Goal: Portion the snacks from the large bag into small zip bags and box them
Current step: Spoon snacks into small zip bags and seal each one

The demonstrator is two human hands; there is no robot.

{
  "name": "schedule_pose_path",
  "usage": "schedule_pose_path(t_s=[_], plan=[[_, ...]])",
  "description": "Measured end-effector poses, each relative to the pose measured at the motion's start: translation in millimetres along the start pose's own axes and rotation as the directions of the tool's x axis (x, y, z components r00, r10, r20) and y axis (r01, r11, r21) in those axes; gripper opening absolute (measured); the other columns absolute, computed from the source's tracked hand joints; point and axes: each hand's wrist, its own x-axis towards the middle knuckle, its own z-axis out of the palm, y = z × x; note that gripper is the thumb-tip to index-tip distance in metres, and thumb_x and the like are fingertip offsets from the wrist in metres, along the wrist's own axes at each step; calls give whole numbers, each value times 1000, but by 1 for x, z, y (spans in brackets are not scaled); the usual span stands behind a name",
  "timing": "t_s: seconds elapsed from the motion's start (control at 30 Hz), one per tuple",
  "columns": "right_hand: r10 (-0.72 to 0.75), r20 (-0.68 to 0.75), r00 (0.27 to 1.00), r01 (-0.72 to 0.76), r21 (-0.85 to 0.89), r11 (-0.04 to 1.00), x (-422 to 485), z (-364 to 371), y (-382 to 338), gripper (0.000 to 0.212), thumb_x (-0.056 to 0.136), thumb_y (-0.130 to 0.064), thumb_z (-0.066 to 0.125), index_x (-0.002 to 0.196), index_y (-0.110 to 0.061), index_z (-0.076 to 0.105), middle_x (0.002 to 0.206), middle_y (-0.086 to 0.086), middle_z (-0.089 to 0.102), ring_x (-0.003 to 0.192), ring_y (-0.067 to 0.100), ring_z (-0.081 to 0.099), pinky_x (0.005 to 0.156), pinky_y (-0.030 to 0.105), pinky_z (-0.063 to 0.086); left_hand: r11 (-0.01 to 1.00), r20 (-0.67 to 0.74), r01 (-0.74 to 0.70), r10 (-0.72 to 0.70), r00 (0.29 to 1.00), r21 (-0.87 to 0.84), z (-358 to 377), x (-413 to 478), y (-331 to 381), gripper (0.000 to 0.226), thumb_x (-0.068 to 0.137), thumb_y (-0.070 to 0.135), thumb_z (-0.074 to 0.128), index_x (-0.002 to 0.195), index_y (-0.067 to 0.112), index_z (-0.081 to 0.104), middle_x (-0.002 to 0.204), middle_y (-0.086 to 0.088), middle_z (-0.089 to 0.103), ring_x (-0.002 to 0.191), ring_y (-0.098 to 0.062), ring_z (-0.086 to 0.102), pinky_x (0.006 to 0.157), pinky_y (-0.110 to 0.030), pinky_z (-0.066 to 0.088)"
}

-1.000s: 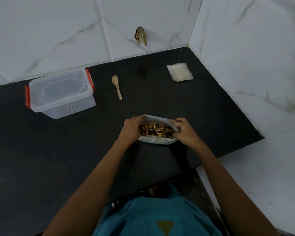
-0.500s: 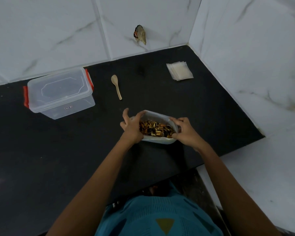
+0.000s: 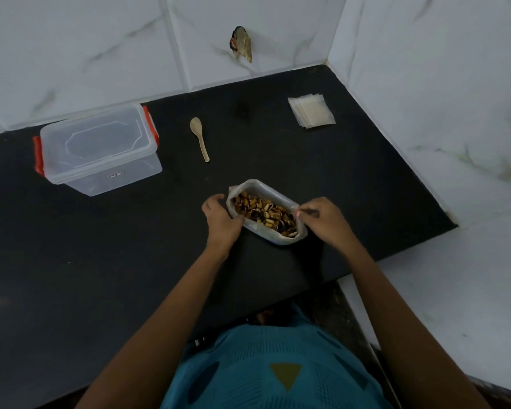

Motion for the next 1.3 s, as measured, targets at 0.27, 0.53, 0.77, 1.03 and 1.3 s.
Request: schedule_pose_path(t_s=[0.27,0.53,0.77,1.03,1.3], plan=[[-27,-13,1000,27,20,999,30,18,-16,29,86,-11,60,114,-15,60,111,2,64,99,12,60,87,28,50,971,18,181,-180,983,-156,15,-3,-12,42,81,2,63,105,15,31,117,-11,47,106,-18,52,85,-28,49],[-33,-158,987,47,85,995,19,19,-1,16,85,-4,58,81,-19,56,77,-11,58,82,7,60,65,14,44,985,-101,42,-60,993,-169,7,0,9,27,83,6,65,99,15,45,96,2,56,89,-10,56,78,-25,49],[-9,-215,977,38,130,991,19,12,1,16,87,-4,55,87,-19,62,92,-6,61,84,5,57,69,16,45,996,-49,-40,36,998,-81,19,17,22,13,87,5,59,97,11,64,98,1,61,92,-9,58,82,-23,50],[16,-146,989,-13,19,1000,31,5,15,11,88,-12,58,97,-17,60,104,-2,58,87,8,55,75,29,49,995,22,-52,55,998,-86,42,25,21,17,91,6,53,104,13,61,114,-4,59,98,-8,55,89,-27,49],[35,-29,999,-34,25,999,41,-6,18,9,82,-25,67,86,-26,59,102,-8,59,92,9,57,81,34,49,997,170,-29,41,985,-73,46,28,16,31,85,-1,57,107,20,51,127,-7,48,109,-15,54,90,-37,52]])
